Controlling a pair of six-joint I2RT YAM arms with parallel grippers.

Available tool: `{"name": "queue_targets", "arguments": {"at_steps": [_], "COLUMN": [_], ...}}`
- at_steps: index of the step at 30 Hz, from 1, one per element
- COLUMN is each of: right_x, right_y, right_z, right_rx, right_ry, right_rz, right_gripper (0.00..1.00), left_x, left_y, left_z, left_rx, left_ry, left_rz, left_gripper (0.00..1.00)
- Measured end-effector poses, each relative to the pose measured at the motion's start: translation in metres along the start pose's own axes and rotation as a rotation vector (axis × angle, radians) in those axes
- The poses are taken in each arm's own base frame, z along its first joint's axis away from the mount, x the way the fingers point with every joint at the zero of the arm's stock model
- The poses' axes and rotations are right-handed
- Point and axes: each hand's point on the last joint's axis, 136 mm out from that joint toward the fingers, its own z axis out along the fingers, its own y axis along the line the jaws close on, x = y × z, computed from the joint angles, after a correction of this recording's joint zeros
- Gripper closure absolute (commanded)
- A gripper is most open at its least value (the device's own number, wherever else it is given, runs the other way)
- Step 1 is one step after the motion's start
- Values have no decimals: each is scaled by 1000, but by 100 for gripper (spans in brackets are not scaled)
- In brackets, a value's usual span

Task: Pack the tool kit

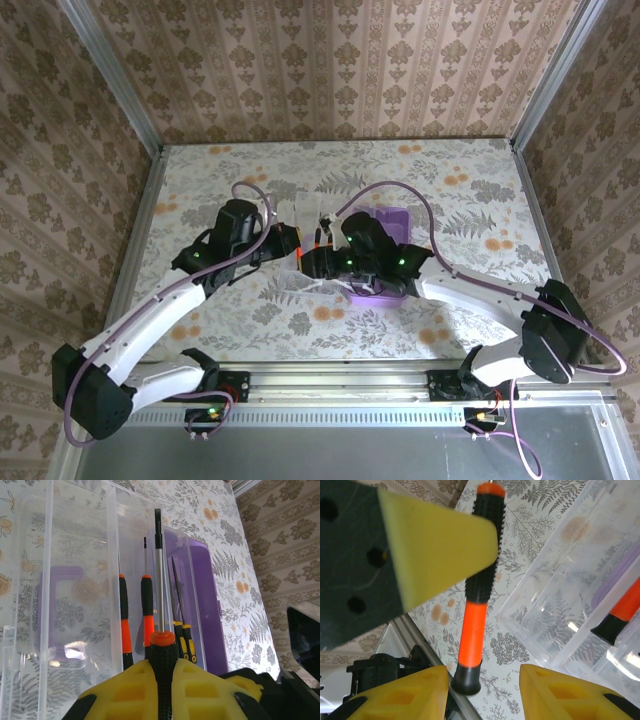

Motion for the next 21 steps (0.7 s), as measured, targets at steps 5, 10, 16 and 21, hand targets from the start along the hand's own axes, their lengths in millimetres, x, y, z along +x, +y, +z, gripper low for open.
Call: {"name": "queue_targets", "arguments": {"at_steps": [5, 10, 16, 21], "right_x": [-4, -9, -9, -10], "right_y": [1, 4, 4, 1], "right_z": [8, 11, 11, 11], "right_rx": [-5, -16, -15, 4], "right_ry": [-4, -15, -17, -24], "right_rz": [5, 15, 22, 25], "right_gripper": [64, 81, 87, 88], "left_x": [-2, 1, 2, -3], "left_y": [-4, -3, -3, -2], "left_z": [-4, -2, -2, -10], "left_rx": [24, 29, 32, 36], "left_ry": [-21, -19, -19, -45], "left_rz": [-13, -21, -36, -37], "left_gripper": [89, 87, 55, 13]}}
